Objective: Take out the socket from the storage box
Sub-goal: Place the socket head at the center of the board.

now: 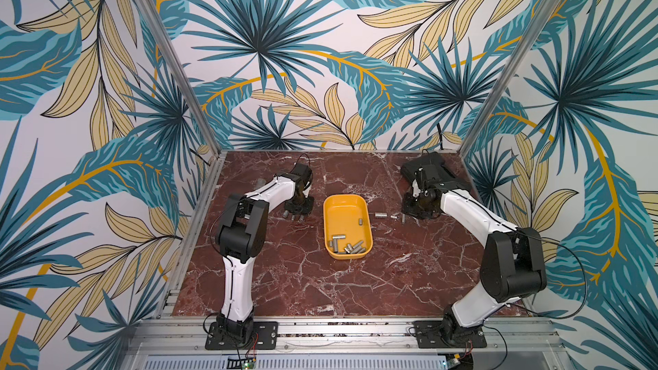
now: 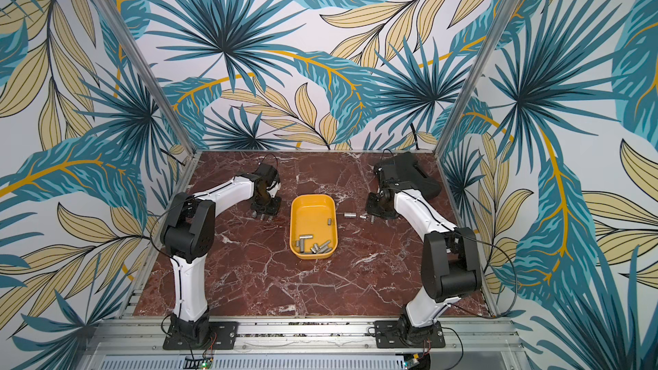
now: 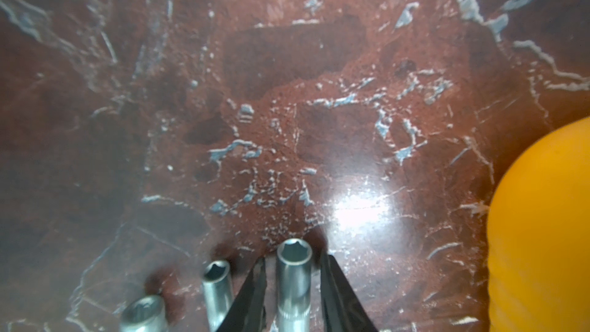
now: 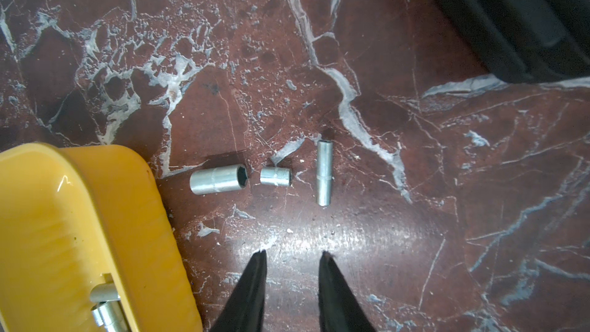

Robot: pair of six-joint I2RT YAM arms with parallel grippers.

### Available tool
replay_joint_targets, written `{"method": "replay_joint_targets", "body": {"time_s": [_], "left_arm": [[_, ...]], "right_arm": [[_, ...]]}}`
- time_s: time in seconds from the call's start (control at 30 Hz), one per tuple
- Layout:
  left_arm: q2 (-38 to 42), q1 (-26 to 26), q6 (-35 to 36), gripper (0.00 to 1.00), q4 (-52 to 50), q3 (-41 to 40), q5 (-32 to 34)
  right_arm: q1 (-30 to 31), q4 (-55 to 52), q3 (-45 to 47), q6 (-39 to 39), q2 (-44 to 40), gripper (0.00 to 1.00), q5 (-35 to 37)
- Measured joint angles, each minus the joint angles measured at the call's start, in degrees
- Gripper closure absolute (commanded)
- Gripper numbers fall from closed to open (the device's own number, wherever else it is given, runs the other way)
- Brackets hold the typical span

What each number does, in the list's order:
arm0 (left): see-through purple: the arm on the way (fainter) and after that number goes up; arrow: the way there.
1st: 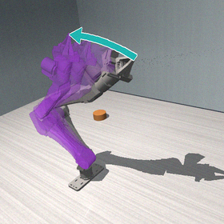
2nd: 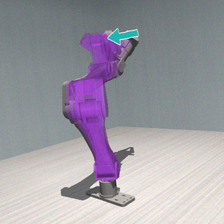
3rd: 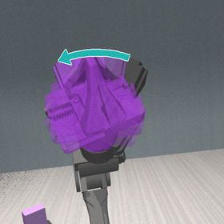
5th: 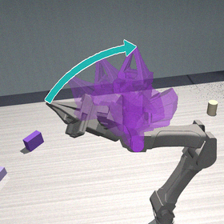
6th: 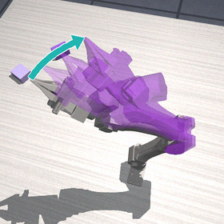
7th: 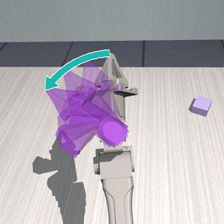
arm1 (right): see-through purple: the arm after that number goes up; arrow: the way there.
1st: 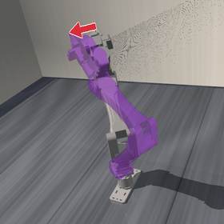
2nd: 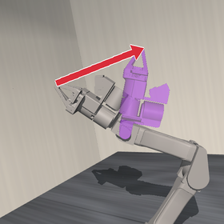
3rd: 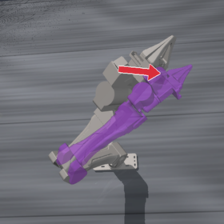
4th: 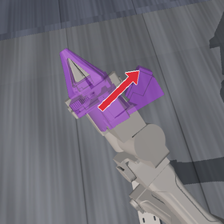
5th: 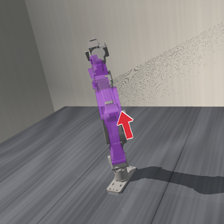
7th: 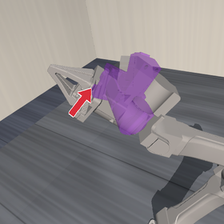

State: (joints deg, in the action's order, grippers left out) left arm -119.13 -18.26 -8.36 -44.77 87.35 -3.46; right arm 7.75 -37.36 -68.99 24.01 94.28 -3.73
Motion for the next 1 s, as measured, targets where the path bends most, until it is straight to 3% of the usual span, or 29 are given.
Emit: {"method": "replay_joint_targets", "body": {"time_s": [0.7, 1.0], "left_arm": [[0.70, 0.00, 0.00, 0.66, -0.11, 0.00, -0.04], [8.41, 0.00, -0.46, 0.62, -0.44, -0.70, -0.33]], "right_arm": [[0.02, -0.35, -0.07, -0.11, -1.18, 0.70, -0.31], [4.02, -3.50, -5.88, -3.69, -1.16, 0.68, -0.13]]}}
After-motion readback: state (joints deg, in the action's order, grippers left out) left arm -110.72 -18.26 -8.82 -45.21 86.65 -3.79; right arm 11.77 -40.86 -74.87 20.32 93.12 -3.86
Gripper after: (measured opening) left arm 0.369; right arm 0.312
